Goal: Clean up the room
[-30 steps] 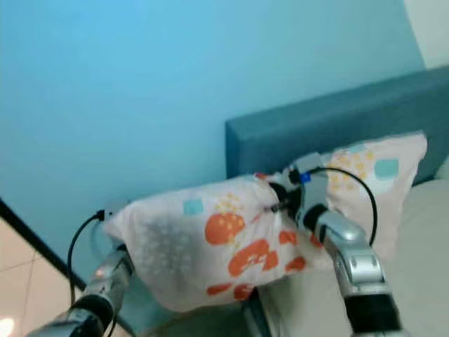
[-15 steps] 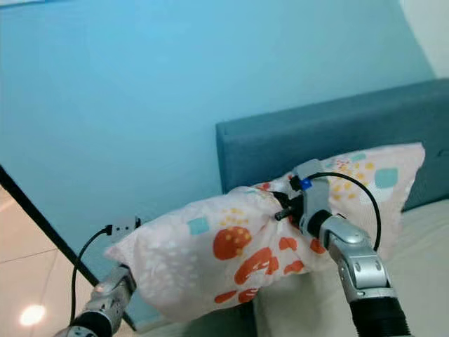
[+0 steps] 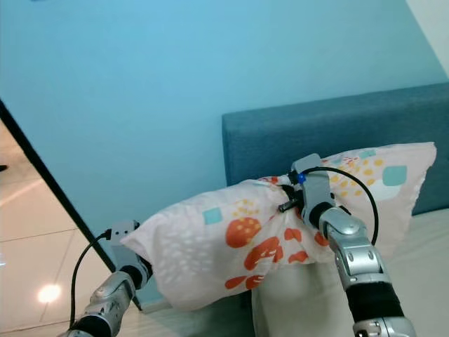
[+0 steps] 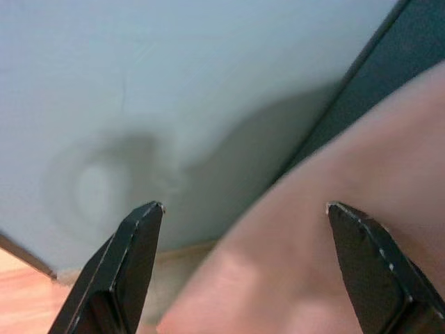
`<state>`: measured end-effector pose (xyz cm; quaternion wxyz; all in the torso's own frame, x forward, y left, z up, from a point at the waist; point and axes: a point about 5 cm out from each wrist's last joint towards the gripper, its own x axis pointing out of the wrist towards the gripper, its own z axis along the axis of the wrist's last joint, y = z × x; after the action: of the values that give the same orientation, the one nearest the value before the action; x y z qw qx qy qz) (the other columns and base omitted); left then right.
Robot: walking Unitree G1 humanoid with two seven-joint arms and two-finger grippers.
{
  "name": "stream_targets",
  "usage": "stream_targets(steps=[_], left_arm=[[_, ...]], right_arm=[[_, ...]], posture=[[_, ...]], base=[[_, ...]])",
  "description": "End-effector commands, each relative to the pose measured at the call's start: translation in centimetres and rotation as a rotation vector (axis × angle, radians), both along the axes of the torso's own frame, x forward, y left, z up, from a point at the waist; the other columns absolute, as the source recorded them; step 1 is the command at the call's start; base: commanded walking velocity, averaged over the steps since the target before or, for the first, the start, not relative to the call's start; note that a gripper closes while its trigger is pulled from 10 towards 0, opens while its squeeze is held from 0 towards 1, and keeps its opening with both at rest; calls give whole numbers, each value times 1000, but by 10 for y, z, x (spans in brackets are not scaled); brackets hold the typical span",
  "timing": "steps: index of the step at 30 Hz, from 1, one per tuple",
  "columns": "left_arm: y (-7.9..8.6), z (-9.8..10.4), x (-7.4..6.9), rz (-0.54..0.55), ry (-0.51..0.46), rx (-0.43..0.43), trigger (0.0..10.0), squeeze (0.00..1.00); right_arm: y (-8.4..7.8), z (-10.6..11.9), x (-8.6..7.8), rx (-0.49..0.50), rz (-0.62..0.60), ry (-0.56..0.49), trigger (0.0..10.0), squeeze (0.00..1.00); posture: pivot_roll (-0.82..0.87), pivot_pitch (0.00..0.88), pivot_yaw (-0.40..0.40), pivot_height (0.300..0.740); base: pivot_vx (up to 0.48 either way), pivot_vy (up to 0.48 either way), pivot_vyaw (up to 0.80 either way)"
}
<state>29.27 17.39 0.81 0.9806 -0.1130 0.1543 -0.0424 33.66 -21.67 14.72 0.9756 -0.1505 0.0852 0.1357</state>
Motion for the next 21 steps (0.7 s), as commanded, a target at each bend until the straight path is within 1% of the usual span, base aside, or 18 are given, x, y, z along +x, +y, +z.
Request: stream_targets(steps=[1, 3, 4, 5, 6, 7, 8, 9, 11, 12, 13, 15, 16, 18, 20, 21], left_arm=[[8, 0, -1, 21, -3, 11, 10000, 0], [9, 1, -1, 30, -3, 13, 10000, 0], [9, 1, -1, 30, -3, 13, 10000, 0], [10, 1, -1, 32, -3, 13, 10000, 0], [10, 1, -1, 32, -3, 13, 10000, 0], [10, 1, -1, 34, -3, 14, 10000, 0], [10, 1, -1, 32, -4, 14, 10000, 0], [10, 1, -1, 32, -4, 14, 10000, 0], [9, 2, -1, 17, -14, 11, 10000, 0], [9, 2, -1, 17, -14, 11, 10000, 0], [8, 3, -1, 6, -21, 8, 10000, 0], [8, 3, -3, -15, -30, 13, 10000, 0], [8, 3, -3, -15, -30, 13, 10000, 0], [9, 2, -7, -28, -38, 19, 10000, 0], [12, 2, -11, -34, -43, 26, 10000, 0], [12, 2, -11, -34, -43, 26, 10000, 0]], right_arm=[[-8, 22, 8, -55, -55, -118, 10000, 0], [-22, 23, 10, -100, -127, -127, 10000, 0], [-22, 23, 10, -100, -127, -127, 10000, 0], [-29, 24, 11, -127, -149, -137, 10000, 0], [-29, 24, 11, -127, -149, -137, 10000, 0], [-36, 25, 13, -153, -174, -144, 10000, 0], [-49, 27, 14, -212, -216, -153, 10000, 0], [-49, 27, 14, -212, -216, -153, 10000, 0], [-76, 36, 15, -302, -317, -175, 10000, 0], [-76, 36, 15, -302, -317, -175, 10000, 0], [-88, 42, 15, -332, -369, -184, 10000, 0], [-113, 55, 12, -349, -483, -202, 10000, 0], [-113, 55, 12, -349, -483, -202, 10000, 0], [-128, 65, 8, -370, -554, -225, 10000, 0], [-137, 74, 5, -320, -584, -255, 10000, 0], [-137, 74, 5, -320, -584, -255, 10000, 0]], posture=[[-87, 12, 20, 740], [-88, 17, 17, 740], [-88, 17, 17, 740], [-90, 21, 16, 740], [-90, 21, 16, 740], [-89, 25, 16, 740], [-89, 35, 17, 740], [-89, 35, 17, 740], [-82, 56, 18, 740], [-82, 56, 18, 740], [-81, 60, 18, 740], [-69, 86, 21, 740], [-69, 86, 21, 740], [-56, 107, 27, 740], [-45, 130, 38, 740], [-45, 130, 38, 740]], base=[[0, 0, 0], [0, 0, 0], [0, 0, 0], [0, 0, 0], [0, 0, 0], [0, 0, 0], [0, 0, 0], [0, 0, 0], [0, 0, 0], [0, 0, 0], [0, 0, 0], [0, 0, 0], [0, 0, 0], [0, 0, 0], [0, 0, 0], [0, 0, 0]])
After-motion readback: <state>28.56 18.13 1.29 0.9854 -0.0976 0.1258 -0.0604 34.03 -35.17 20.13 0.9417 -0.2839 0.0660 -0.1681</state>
